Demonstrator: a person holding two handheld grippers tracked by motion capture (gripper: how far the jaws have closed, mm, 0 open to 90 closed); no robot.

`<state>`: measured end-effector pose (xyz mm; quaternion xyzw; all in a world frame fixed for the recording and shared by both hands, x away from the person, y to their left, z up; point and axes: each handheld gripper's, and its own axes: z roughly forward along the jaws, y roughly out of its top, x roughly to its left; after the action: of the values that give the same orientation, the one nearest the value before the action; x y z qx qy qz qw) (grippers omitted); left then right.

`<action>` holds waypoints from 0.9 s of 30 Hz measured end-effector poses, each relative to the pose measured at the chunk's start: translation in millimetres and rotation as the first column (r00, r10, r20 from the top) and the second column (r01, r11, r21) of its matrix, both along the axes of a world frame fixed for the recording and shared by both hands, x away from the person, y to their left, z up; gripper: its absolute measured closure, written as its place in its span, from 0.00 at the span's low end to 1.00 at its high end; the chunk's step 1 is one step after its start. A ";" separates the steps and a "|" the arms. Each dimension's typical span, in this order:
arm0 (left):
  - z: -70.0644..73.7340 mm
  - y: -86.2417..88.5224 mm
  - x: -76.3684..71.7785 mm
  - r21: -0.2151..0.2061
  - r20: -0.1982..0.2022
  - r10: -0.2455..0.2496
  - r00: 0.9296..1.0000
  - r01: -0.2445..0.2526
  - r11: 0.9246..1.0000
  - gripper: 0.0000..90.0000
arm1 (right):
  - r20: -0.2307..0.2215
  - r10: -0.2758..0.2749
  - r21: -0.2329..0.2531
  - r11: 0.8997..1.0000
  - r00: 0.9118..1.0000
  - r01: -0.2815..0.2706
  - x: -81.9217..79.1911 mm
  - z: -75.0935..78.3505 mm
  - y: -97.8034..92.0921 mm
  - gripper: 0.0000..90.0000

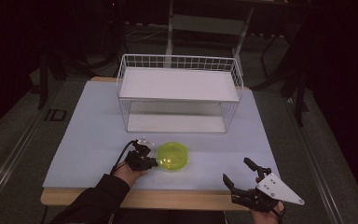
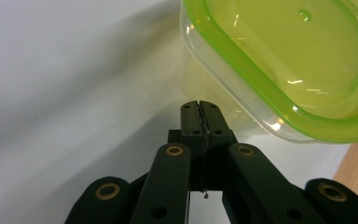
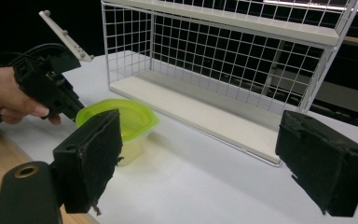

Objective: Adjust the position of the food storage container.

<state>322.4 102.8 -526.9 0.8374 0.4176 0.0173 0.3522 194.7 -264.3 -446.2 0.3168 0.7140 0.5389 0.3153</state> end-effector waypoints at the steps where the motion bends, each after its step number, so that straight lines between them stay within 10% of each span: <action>1: -0.8 -2.6 1.6 -0.006 -0.012 0.004 1.000 -0.004 1.000 1.00 | -0.002 0.002 -0.002 1.000 1.000 -0.002 0.3 -0.4 0.5 0.16; 27: 2.5 -22.8 3.5 -0.015 0.000 -0.055 0.998 0.055 0.998 0.99 | -0.006 0.004 -0.003 1.000 1.000 -0.004 1.1 -1.1 0.0 0.16</action>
<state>325.9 80.0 -524.4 0.8459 0.3945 0.0040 0.3588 195.8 -264.3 -447.2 0.3165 0.7164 0.5376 0.3124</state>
